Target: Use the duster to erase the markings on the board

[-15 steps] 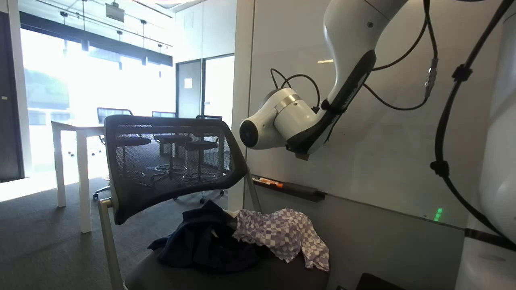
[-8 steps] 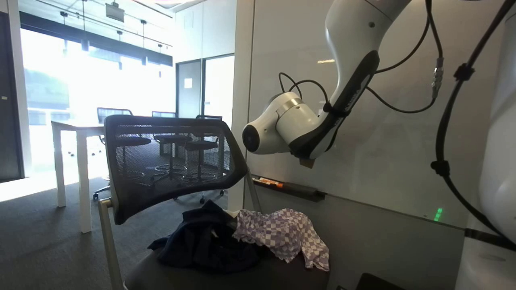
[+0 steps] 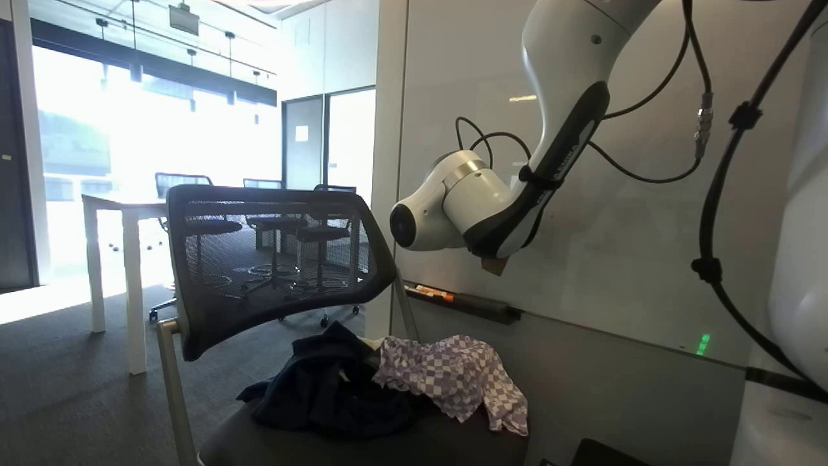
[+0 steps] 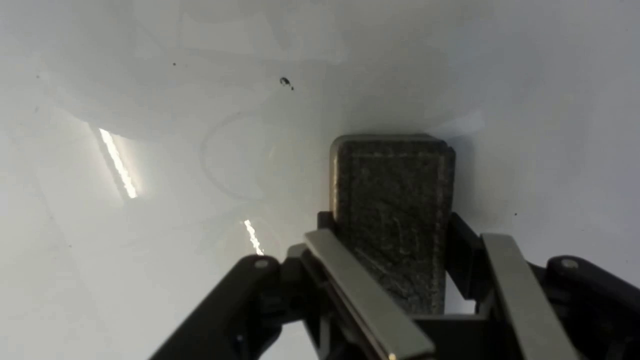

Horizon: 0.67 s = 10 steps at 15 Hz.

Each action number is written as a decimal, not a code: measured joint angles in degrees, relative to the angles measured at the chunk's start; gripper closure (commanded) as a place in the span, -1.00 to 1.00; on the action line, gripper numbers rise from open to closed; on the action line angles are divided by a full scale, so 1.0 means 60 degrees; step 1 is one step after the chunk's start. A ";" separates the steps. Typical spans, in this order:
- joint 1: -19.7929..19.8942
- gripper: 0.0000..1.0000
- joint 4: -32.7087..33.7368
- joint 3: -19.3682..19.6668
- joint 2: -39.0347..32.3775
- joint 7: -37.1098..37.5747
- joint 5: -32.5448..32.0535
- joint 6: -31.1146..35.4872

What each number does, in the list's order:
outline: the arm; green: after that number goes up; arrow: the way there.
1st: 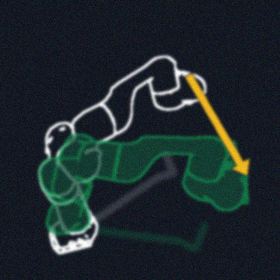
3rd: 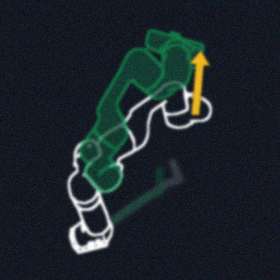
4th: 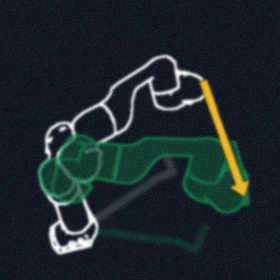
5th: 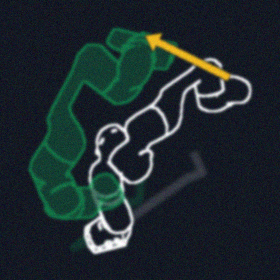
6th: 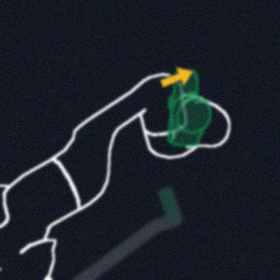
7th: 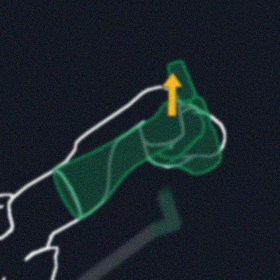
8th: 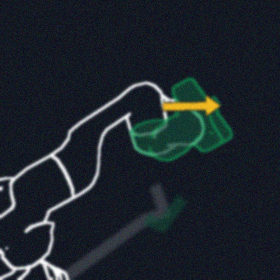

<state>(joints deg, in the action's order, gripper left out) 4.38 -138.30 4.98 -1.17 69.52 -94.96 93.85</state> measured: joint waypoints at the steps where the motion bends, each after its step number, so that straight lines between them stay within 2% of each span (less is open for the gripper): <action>1: -0.0004 0.42 0.0069 -0.0021 -0.0036 0.0006 -0.0001 -0.0005; 4: -0.0034 0.42 0.0628 -0.0119 -0.0296 -0.0014 -0.0028 -0.0005; 10: -0.0117 0.42 0.2762 -0.0300 -0.1416 -0.0380 -0.0073 -0.0120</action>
<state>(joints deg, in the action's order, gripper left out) 3.68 -121.72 3.18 -9.67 67.24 -95.40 93.12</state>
